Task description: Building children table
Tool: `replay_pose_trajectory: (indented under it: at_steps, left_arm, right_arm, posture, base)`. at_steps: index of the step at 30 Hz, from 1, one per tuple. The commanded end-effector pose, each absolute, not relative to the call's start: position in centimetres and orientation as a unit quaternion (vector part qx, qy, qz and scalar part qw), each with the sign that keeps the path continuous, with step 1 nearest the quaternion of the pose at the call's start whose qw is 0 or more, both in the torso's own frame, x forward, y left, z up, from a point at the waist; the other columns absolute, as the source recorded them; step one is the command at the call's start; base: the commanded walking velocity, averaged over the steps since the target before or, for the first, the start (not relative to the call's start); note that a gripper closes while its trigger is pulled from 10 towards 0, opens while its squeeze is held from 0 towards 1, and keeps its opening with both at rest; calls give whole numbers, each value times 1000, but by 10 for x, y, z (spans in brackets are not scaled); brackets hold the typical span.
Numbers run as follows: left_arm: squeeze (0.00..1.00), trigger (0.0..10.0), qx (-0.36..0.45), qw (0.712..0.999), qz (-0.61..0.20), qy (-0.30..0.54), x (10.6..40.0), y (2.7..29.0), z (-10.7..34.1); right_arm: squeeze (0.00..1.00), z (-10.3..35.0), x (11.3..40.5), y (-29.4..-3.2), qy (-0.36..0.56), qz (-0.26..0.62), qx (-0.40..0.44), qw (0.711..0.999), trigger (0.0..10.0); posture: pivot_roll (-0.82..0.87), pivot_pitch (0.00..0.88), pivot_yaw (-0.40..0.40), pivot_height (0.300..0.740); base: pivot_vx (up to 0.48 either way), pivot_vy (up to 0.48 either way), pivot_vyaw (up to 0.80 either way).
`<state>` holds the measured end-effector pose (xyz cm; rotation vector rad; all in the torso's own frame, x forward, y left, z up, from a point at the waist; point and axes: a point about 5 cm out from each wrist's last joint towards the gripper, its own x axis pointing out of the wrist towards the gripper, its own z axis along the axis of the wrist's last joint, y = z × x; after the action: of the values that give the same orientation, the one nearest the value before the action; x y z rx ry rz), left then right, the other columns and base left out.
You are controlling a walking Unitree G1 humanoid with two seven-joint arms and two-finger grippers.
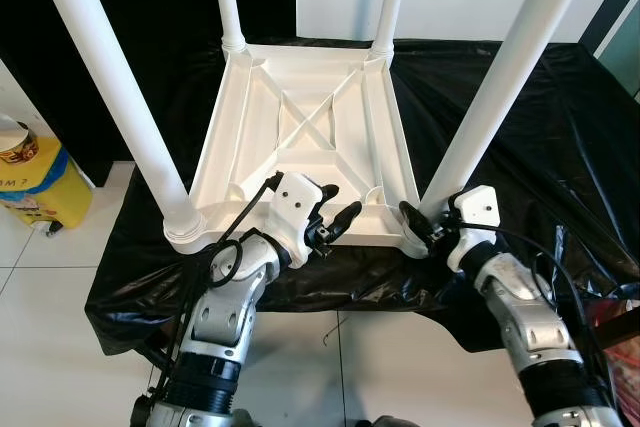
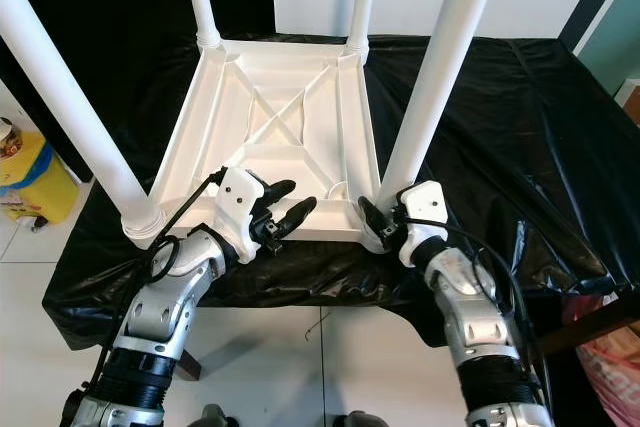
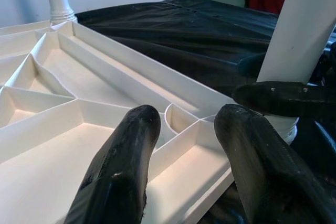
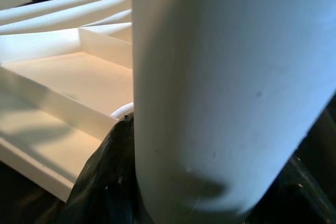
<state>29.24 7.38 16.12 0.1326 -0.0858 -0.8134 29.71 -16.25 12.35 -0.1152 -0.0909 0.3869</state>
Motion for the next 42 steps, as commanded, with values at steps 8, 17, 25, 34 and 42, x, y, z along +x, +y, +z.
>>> replay_pose_trajectory:
  at_steps: [8, 17, 25, 34, 42]
  left_arm:
    - [0, 10000, 48, 935, -349, -46, 297, 73, 162]
    - [0, 10000, 52, 931, -357, -53, 299, 71, 164]
    - [0, 10000, 56, 929, -363, -52, 300, 71, 164]
    - [0, 10000, 49, 933, -350, -61, 301, 72, 168]
    - [0, 10000, 49, 936, -343, -58, 300, 78, 166]
  right_arm:
    - [0, 105, 288, -151, 0, 60, -36, 998, 10000]
    - [0, 113, 291, -126, -8, 29, -10, 999, 10000]
    - [0, 114, 287, -119, -10, 13, -4, 1000, 10000]
    - [0, 117, 289, -123, -6, -11, -10, 1000, 10000]
    - [1000, 128, 289, -121, -40, 49, -4, 998, 10000]
  posture:
    - [-17, 75, -84, 740]
    - [-16, 47, -70, 740]
    - [-21, 35, -64, 740]
    - [6, 51, -82, 740]
    - [3, 57, -79, 740]
  base:
    - [0, 0, 0]
    - [0, 0, 0]
    - [0, 0, 0]
    - [0, 0, 0]
    - [0, 0, 0]
